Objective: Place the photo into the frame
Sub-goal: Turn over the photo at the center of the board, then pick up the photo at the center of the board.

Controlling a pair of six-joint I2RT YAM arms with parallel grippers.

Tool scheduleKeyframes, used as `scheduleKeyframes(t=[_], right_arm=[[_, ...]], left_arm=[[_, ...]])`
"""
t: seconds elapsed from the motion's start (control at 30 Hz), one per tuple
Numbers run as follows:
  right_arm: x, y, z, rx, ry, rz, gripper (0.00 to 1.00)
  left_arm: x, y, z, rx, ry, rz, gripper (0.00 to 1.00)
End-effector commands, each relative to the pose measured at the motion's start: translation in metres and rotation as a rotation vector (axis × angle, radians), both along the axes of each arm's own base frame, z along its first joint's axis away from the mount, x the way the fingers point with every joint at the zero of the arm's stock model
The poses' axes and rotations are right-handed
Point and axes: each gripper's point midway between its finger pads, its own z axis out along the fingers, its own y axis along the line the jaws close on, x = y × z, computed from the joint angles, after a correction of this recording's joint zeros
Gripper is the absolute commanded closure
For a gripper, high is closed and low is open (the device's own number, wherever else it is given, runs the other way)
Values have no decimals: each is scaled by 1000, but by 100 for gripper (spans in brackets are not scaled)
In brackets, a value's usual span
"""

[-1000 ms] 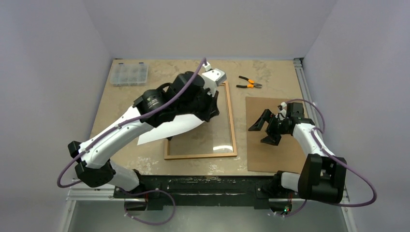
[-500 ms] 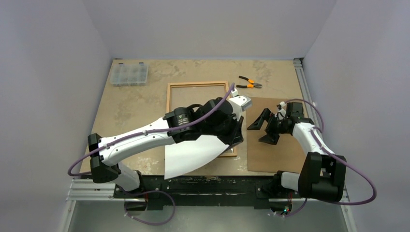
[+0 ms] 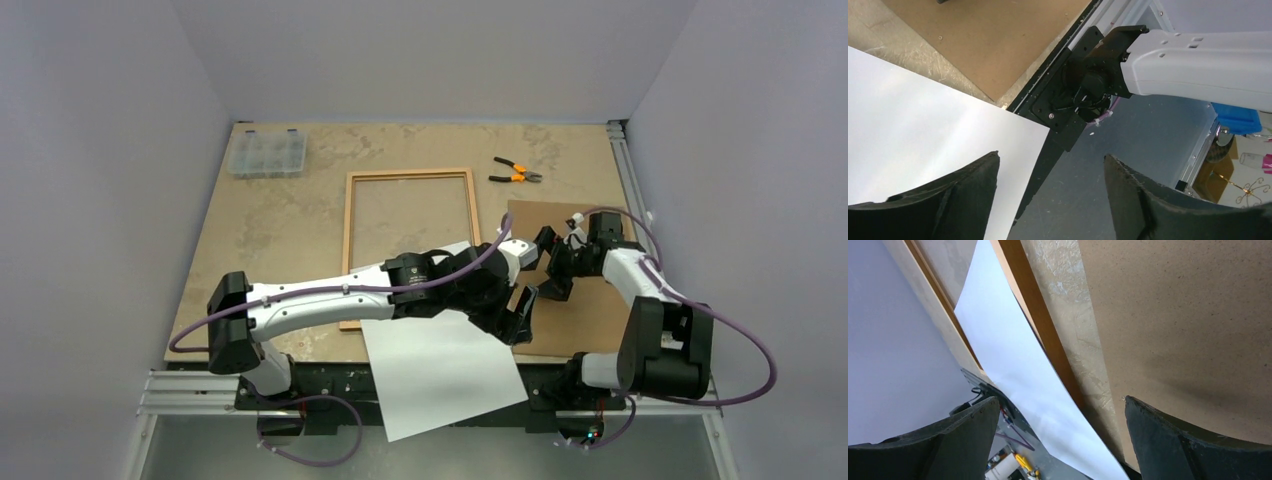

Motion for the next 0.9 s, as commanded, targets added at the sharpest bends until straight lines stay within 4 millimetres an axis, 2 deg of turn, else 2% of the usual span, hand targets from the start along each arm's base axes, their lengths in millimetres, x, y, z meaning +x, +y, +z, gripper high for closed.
scheduleKeyframes(t=[0.0,0.07,0.17,0.33,0.43,0.7,0.87], right_arm=[[-2,5,1,23,-35,60,5],[-5,6,-2,24,-31,73,5],[-9,13,-7,28,-24,106,5],[-17,33,-18,35,-2,176,11],[-24,44,-26,47,16,212,16],[-39,59,-45,110,47,252,24],[-43,68,-51,162,47,282,24]], left_arm=[[-1,-10,23,-106,3,14,19],[4,-5,22,-100,-8,31,14],[12,4,14,-73,6,65,14],[34,31,-17,-64,115,162,14],[54,60,-41,-55,172,251,15],[97,160,-105,58,235,510,20],[112,191,-128,66,282,569,24]])
